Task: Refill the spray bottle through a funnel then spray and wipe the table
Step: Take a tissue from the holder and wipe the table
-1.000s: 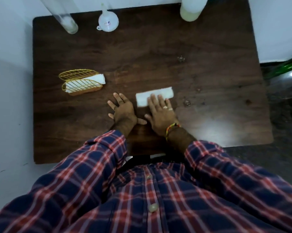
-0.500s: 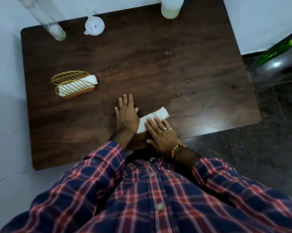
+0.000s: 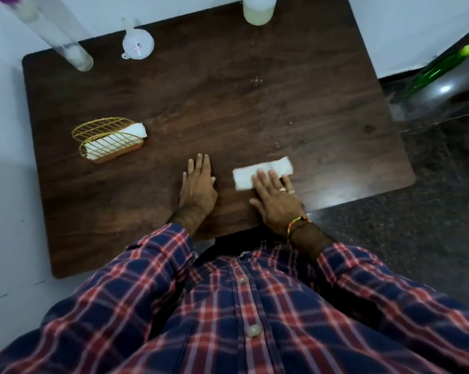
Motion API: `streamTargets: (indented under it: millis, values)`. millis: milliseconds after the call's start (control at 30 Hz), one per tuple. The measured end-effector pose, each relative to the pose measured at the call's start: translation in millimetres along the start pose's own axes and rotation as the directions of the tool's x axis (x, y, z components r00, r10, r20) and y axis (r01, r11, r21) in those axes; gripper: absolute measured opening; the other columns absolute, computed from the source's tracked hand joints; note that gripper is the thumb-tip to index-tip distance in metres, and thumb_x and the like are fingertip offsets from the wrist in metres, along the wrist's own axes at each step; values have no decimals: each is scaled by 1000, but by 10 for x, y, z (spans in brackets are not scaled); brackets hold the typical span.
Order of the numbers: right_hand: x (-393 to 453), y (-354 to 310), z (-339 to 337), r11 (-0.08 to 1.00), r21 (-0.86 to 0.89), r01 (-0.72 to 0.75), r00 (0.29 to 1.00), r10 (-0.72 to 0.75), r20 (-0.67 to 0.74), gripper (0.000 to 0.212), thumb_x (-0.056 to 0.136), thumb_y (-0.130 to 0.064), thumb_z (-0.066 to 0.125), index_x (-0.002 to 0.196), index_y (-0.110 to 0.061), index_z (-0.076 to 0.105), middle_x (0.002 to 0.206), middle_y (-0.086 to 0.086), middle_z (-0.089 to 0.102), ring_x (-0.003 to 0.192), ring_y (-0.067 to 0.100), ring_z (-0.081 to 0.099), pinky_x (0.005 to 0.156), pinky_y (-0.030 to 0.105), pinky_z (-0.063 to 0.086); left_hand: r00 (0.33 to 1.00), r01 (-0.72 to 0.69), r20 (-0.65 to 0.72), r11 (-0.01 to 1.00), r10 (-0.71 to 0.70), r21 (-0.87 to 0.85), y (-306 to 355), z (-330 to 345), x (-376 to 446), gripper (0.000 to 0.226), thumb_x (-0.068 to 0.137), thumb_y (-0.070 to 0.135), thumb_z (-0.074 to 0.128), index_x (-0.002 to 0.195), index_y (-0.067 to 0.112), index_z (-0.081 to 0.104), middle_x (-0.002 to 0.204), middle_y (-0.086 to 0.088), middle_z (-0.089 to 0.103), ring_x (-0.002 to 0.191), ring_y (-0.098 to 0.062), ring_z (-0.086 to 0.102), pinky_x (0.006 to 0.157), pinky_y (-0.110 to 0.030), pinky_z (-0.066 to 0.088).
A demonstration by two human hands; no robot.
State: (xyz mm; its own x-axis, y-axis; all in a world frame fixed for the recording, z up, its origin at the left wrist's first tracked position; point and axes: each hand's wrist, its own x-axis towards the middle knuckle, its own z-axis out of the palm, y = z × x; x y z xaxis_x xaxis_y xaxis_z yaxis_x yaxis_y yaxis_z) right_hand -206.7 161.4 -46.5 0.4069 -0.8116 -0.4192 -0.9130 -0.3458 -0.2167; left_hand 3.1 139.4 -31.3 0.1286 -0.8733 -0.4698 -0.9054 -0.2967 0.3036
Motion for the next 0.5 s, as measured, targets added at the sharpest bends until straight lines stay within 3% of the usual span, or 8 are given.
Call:
streamTargets:
  millis: [100,233,333,400,500]
  values:
    - [334,77,-169,989,45,-141,990,142,-21,67,102,-51,26,157,-12,16,164,10,12,152,33,10,122,48,3,1000,19,-12,1000,-19,12,45,14,2,60,103,17,39,156,12,10,164,-6,6,151,-27,1,122,-46,11]
    - [540,-103,-296,1000,16,2,1000,-2,8,68,103,-50,29,157,-12,13,165,11,8,152,34,5,122,46,-2,999,18,-33,999,-17,33,172,35,29,60,103,19,39,156,12,11,164,-8,5,151,-27,1,122,-47,9]
    - [297,-31,-219,995,-31,99,994,-98,45,71,100,-56,19,157,-14,15,165,8,9,152,32,9,122,46,0,999,32,-42,999,-33,-4,202,-33,113,59,103,18,38,156,12,10,164,-7,4,151,-27,0,122,-45,7]
    - [240,151,-207,999,-26,36,999,-36,12,73,98,-57,14,157,-15,17,165,8,12,152,31,11,122,48,2,997,58,-49,998,-59,-19,198,-90,181,59,103,18,38,156,12,10,164,-8,4,151,-27,0,122,-44,7]
    - [521,339,-314,993,-2,-118,993,118,-10,68,103,-50,28,158,-14,11,165,9,9,153,31,6,121,49,0,995,96,-27,995,-96,-9,232,-140,289,61,103,20,39,156,13,9,164,-9,3,151,-28,-1,122,-44,6]
